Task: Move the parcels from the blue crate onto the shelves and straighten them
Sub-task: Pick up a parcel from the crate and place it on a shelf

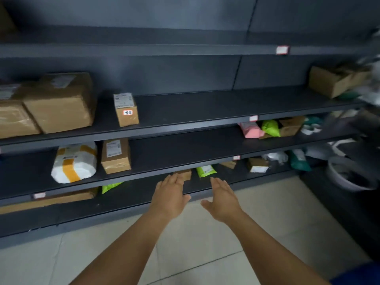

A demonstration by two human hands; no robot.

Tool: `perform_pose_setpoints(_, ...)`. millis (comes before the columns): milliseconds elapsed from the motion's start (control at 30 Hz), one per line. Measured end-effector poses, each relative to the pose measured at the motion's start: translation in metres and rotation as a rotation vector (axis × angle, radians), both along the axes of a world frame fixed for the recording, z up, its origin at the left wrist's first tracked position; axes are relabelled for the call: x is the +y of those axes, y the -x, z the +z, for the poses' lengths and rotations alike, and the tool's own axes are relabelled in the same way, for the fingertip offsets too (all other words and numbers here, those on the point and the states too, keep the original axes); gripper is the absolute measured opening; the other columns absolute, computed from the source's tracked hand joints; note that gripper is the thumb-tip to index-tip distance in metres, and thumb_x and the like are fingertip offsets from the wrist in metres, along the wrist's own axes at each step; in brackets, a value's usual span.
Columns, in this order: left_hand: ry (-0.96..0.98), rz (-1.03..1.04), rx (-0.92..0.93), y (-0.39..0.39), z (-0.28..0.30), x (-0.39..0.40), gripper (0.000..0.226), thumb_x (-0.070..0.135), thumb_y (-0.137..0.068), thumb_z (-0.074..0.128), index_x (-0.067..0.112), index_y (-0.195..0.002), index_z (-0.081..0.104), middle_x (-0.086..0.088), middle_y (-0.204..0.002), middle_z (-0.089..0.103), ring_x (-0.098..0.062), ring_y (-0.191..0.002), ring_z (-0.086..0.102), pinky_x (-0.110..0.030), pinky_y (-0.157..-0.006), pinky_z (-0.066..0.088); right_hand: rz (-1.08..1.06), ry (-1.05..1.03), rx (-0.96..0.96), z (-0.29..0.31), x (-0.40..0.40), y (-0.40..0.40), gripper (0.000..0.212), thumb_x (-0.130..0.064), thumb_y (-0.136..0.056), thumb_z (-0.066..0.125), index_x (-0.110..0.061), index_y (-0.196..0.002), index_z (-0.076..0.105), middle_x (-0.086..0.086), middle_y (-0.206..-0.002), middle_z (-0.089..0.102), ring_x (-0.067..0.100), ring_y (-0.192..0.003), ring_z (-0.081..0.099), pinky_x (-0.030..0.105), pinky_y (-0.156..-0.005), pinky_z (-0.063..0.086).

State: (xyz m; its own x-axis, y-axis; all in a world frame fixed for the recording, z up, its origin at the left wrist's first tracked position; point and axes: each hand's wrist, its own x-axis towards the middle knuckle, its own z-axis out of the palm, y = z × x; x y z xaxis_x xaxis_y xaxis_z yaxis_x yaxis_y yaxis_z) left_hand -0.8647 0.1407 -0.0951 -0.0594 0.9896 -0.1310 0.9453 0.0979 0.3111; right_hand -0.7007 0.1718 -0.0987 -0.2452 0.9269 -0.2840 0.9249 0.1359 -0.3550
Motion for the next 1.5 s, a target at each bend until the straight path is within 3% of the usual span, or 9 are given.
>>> perform_pose_setpoints(300, -0.006, -0.274, 0.040, -0.172, 0.031, -0.027, 0.070, 0.043, -0.098, 0.045, 0.019, -0.154, 0.010, -0.001, -0.160, 0.015, -0.020, -0.147, 0.013, -0.040, -0.118, 0.015, -0.251, -0.054, -0.062, 0.033, -0.071, -0.175, 0.083, -0.045, -0.094, 0.054, -0.018, -0.156, 0.005, -0.001, -0.163, 0.003, 0.020, -0.150, 0.001, 0.039, -0.120, 0.007)
perform_pose_setpoints(667, -0.037, -0.563, 0.024, -0.414, 0.051, -0.132, 0.071, 0.043, -0.097, 0.047, 0.021, -0.154, 0.012, -0.002, -0.160, 0.017, -0.021, -0.146, 0.018, -0.040, -0.116, 0.015, -0.540, -0.093, -0.110, 0.053, -0.226, -0.408, 0.085, -0.043, -0.093, 0.056, -0.017, -0.155, 0.006, -0.001, -0.162, 0.006, 0.021, -0.150, 0.001, 0.043, -0.120, 0.010)
perform_pose_setpoints(933, -0.063, -0.789, -0.004, -0.545, 0.067, -0.194, 0.071, 0.044, -0.097, 0.047, 0.021, -0.154, 0.011, 0.000, -0.160, 0.015, -0.020, -0.146, 0.018, -0.040, -0.118, 0.017, -0.731, -0.056, -0.118, 0.055, -0.314, -0.524, 0.083, -0.042, -0.095, 0.054, -0.017, -0.156, 0.003, 0.000, -0.163, 0.002, 0.022, -0.150, -0.004, 0.044, -0.120, 0.005)
perform_pose_setpoints(1200, -0.061, -0.976, 0.013, -0.640, 0.060, -0.196, 0.071, 0.045, -0.097, 0.046, 0.019, -0.154, 0.011, 0.000, -0.160, 0.016, -0.018, -0.146, 0.017, -0.038, -0.117, 0.018, -0.916, -0.024, -0.086, 0.048, -0.345, -0.601, 0.082, -0.044, -0.095, 0.053, -0.017, -0.156, 0.004, 0.000, -0.163, 0.002, 0.022, -0.150, -0.003, 0.044, -0.121, 0.007)
perform_pose_setpoints(1500, -0.046, -1.109, 0.043, -0.750, 0.048, -0.133, 0.072, 0.046, -0.098, 0.043, 0.020, -0.154, 0.007, 0.001, -0.160, 0.014, -0.018, -0.147, 0.013, -0.040, -0.118, 0.018, -1.053, -0.081, -0.149, 0.048, -0.304, -0.694, 0.085, -0.048, -0.093, 0.054, -0.018, -0.156, 0.006, 0.000, -0.163, 0.005, 0.021, -0.150, 0.003, 0.042, -0.120, 0.011)
